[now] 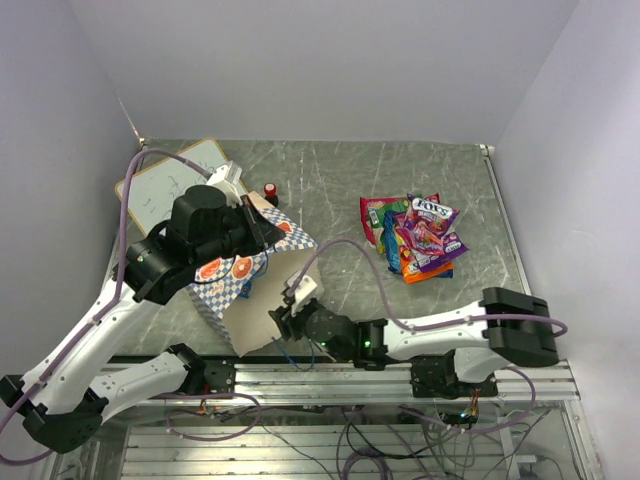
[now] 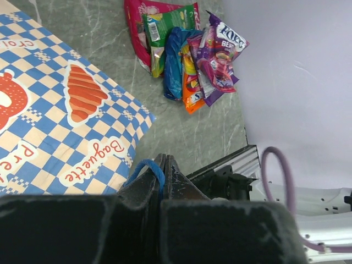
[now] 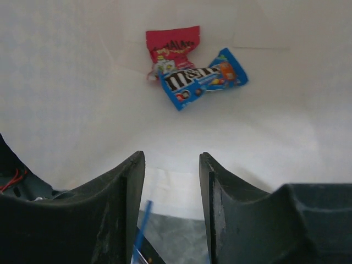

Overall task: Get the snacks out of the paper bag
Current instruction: Take out the snack from the paper bag.

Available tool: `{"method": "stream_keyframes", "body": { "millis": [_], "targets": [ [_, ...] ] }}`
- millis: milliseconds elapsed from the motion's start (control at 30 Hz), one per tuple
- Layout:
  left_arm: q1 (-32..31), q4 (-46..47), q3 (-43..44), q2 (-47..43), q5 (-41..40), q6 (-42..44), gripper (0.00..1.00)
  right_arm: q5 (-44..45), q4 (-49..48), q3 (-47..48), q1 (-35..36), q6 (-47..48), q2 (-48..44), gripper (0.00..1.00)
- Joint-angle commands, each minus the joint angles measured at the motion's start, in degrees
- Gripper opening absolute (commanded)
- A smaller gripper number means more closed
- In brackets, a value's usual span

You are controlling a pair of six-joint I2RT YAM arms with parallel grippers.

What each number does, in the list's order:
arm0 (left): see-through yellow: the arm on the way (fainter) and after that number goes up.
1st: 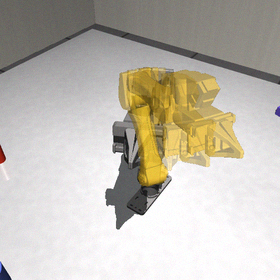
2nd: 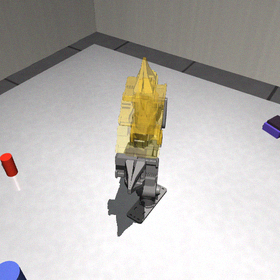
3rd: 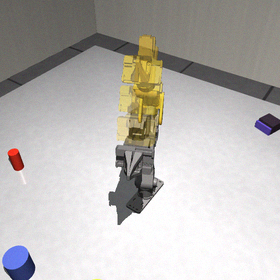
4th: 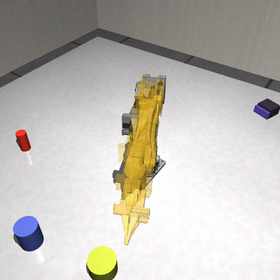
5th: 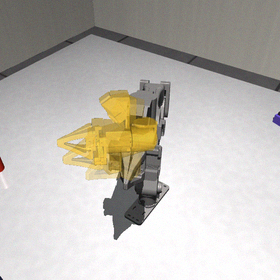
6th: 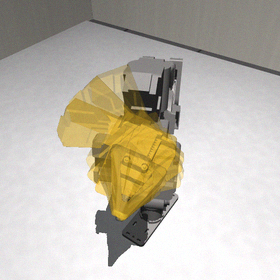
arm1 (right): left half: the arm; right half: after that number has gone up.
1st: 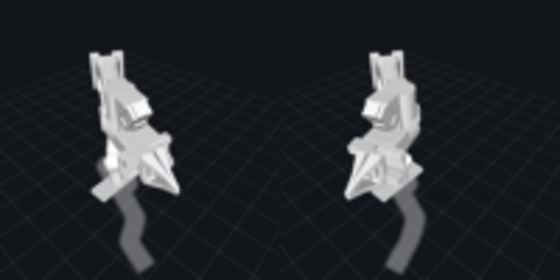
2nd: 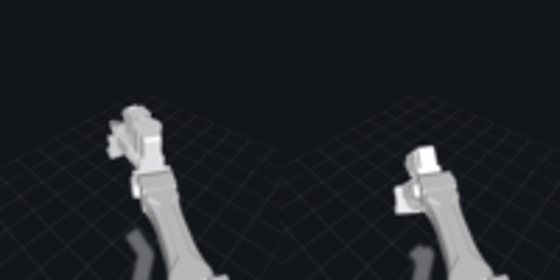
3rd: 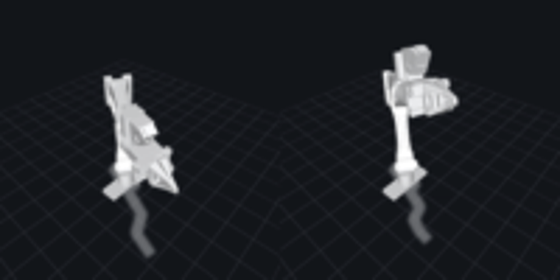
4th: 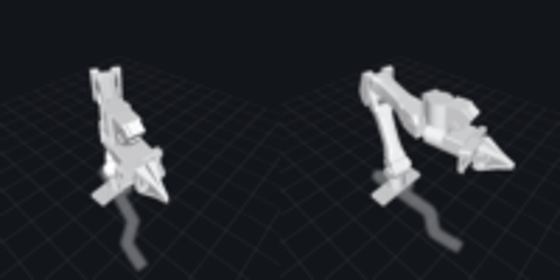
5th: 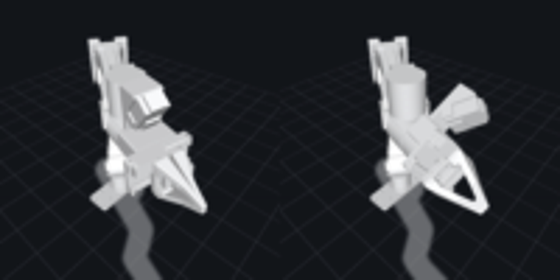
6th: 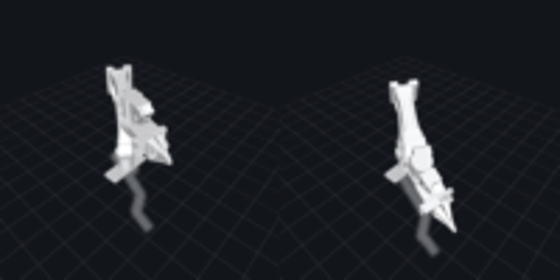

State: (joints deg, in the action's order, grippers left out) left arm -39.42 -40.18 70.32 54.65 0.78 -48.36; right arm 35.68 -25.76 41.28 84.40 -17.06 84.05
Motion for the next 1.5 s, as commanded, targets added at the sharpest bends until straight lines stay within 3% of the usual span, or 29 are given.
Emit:
{"method": "stream_keyframes", "body": {
  "millis": [0, 300, 400, 567, 800, 967, 1067, 1233, 1467],
  "targets": [
    [0.3, 3.3, 0.8, -1.4, 2.2, 0.5, 0.07, -3.0, -10.0, 4.6, 0.1, 1.7, 7.0, 0.43],
    [0.3, -1.5, -0.3, -5.5, -1.1, -1.1, 0.07, 2.9, -24.1, 8.3, -2.0, 3.5, 22.2, 0.41],
    [0.3, -2.1, -1.4, -7.3, -2.0, -3.5, 0.07, 2.3, -29.3, 10.3, -3.3, 2.9, 26.2, 0.49],
    [0.3, -2.6, -1.8, -8.9, -2.4, -4.5, 0.07, 6.8, -36.3, 15.4, -4.1, 6.3, 35.3, 0.73],
    [0.3, -1.0, -2.4, -8.5, -2.1, -4.0, 0.07, 11.2, -39.6, 22.5, -6.7, 6.7, 44.9, 0.87],
    [0.3, -1.4, -2.6, -8.6, -0.8, -3.1, 0.07, 8.9, -38.0, 22.9, -8.9, 5.2, 47.7, 0.89],
    [0.4, -2.8, -1.8, -8.9, -1.7, -2.4, 0.07, 8.6, -32.8, 23.7, -9.8, 5.4, 48.8, 0.85],
    [0.3, -3.3, -1.7, -9.3, -1.5, -2.1, 0.07, 6.1, -29.3, 20.4, -10.2, 5.7, 45.7, 0.6],
    [0.3, -1.6, -4.2, -10.4, -0.2, -2.9, 0.07, 4.2, -26.5, 14.3, -11.1, 4.4, 39.9, 0.42]
  ]
}}
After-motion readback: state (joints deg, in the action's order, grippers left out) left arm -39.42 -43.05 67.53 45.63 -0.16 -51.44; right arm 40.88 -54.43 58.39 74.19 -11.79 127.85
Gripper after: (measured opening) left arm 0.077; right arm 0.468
